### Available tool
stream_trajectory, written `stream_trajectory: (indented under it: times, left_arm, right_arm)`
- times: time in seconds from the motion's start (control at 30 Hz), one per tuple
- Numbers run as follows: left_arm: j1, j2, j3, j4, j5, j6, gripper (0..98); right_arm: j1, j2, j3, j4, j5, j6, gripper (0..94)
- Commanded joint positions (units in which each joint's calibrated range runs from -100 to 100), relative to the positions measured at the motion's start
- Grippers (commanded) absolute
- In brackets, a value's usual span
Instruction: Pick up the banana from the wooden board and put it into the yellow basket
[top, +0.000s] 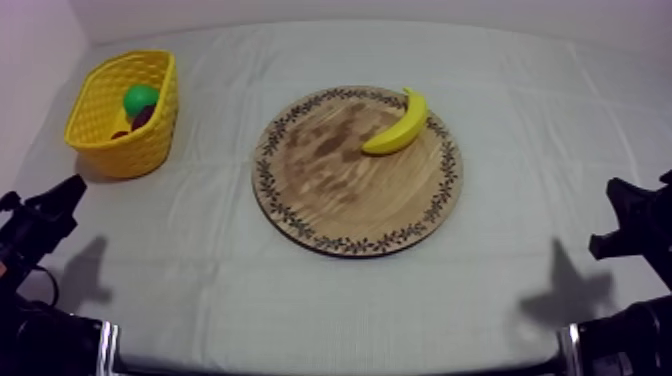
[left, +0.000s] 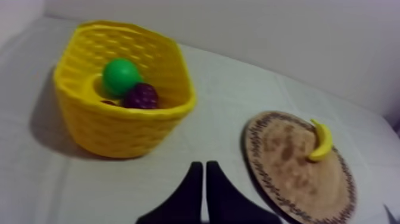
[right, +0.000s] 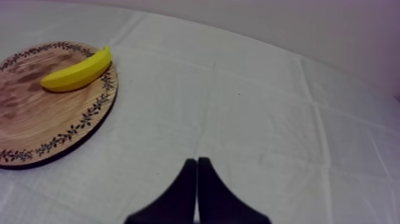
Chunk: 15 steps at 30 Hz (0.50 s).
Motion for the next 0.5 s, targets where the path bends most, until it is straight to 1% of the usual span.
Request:
stream_trajectory:
  times: [0.0, 0.1, 0.2, 0.3, 0.47]
  left_arm:
    - [4.0, 2.9, -1.5, -0.18, -0.3, 1.4, 0.0]
    - [5.8, 8.7, -6.0, -0.13, 0.3, 1.6, 0.0]
    - [6.6, 16.2, -12.6, 0.2, 3.3, 1.1, 0.0]
    - [6.8, 23.9, -21.4, 1.09, 8.7, 0.1, 0.0]
    - [5.9, 36.8, -40.1, 2.96, 21.5, -1.8, 0.0]
  right_arm:
    - [0.0, 0.0, -0.1, 0.0, 0.0, 0.0, 0.2]
    - [0.0, 0.0, -0.1, 0.0, 0.0, 0.0, 0.2]
    - [0.0, 0.0, -0.1, 0.0, 0.0, 0.0, 0.2]
    - [0.0, 0.0, -0.1, 0.0, 0.0, 0.0, 0.2]
    - [0.0, 0.0, -0.1, 0.0, 0.0, 0.0, 0.2]
